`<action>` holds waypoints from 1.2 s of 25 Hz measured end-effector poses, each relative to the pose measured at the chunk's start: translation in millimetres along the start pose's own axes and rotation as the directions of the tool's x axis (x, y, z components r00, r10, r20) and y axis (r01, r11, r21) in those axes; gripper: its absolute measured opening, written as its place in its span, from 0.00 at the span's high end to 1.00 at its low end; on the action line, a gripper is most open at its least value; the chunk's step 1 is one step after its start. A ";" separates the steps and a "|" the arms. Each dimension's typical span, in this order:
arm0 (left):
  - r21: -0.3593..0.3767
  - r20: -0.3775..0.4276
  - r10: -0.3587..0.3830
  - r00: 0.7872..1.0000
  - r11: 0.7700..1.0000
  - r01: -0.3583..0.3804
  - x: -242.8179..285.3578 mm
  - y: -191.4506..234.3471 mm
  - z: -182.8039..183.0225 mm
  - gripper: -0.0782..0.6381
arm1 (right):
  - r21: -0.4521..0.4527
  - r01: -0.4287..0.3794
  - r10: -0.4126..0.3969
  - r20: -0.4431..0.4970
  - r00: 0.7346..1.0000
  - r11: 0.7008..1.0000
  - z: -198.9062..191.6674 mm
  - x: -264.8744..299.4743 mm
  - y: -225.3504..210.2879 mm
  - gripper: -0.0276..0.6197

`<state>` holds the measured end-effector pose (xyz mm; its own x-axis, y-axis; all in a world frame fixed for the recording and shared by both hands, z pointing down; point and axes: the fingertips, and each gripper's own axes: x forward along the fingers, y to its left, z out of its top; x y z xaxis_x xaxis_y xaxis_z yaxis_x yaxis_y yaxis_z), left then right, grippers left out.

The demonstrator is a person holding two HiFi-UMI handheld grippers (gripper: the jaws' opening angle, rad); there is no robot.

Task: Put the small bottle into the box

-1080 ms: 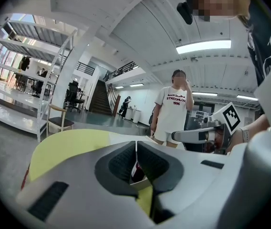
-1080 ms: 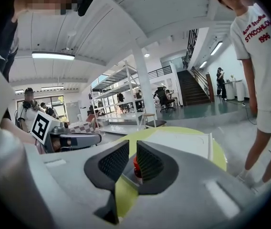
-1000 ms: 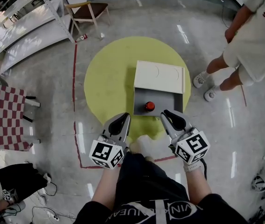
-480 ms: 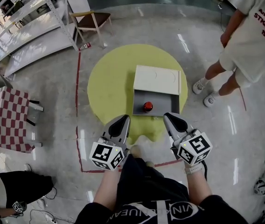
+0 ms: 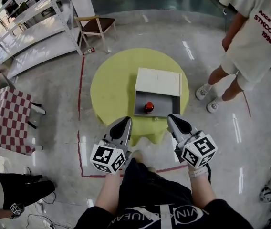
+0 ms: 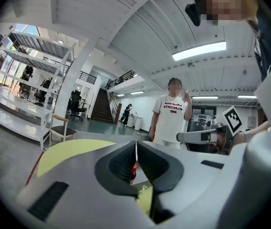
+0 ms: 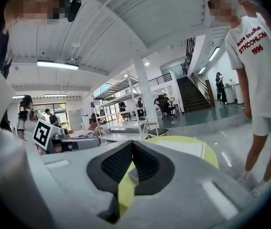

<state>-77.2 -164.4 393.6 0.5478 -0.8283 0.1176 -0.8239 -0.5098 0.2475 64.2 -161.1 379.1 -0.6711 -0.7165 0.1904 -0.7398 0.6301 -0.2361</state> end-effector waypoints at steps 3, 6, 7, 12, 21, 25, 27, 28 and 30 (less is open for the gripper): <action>0.003 0.005 0.006 1.000 1.000 -0.006 -4.3 -4.4 1.2 0.87 | 0.002 -0.005 0.005 0.006 1.000 1.000 1.4 -5.2 1.9 0.95; 0.009 0.008 0.012 1.000 1.000 -0.012 -8.3 -7.3 1.1 0.87 | -0.003 -0.011 0.011 0.010 1.000 1.000 1.4 -9.5 3.5 0.95; 0.010 0.010 0.014 1.000 1.000 -0.014 -10.1 -7.1 1.6 0.87 | -0.003 -0.012 0.012 0.010 1.000 1.000 1.1 -10.2 4.6 0.95; 0.012 0.021 0.024 0.999 1.000 -0.024 -19.7 -9.6 5.4 0.87 | -0.006 -0.015 0.015 0.010 1.000 1.000 0.9 -16.1 10.7 0.95; 0.015 0.027 0.031 0.999 0.999 -0.032 -28.9 -19.3 3.3 0.87 | -0.011 -0.021 0.021 0.008 1.000 1.000 -1.9 -26.7 14.6 0.95; 0.016 0.029 0.038 0.999 0.999 -0.039 -33.5 -23.9 1.2 0.87 | -0.019 -0.032 0.032 0.006 0.999 0.999 -4.1 -32.0 17.6 0.95; 0.016 0.032 0.040 0.999 0.999 -0.041 -36.2 -25.1 0.9 0.87 | -0.022 -0.032 0.032 0.006 0.999 0.999 -4.6 -33.6 19.2 0.95; 0.016 0.032 0.041 0.999 0.999 -0.042 -37.4 -25.8 0.9 0.87 | -0.021 -0.032 0.032 0.007 0.999 0.999 -4.4 -34.5 19.9 0.95; 0.016 0.031 0.043 0.999 0.999 -0.044 -40.2 -27.9 0.3 0.87 | -0.018 -0.029 0.029 0.007 1.000 0.999 -4.9 -37.3 20.8 0.95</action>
<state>-76.3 -116.9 381.6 0.5070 -0.8564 0.0979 -0.8492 -0.4768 0.2269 73.6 -119.8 371.8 -0.6919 -0.7000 0.1768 -0.7208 0.6557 -0.2247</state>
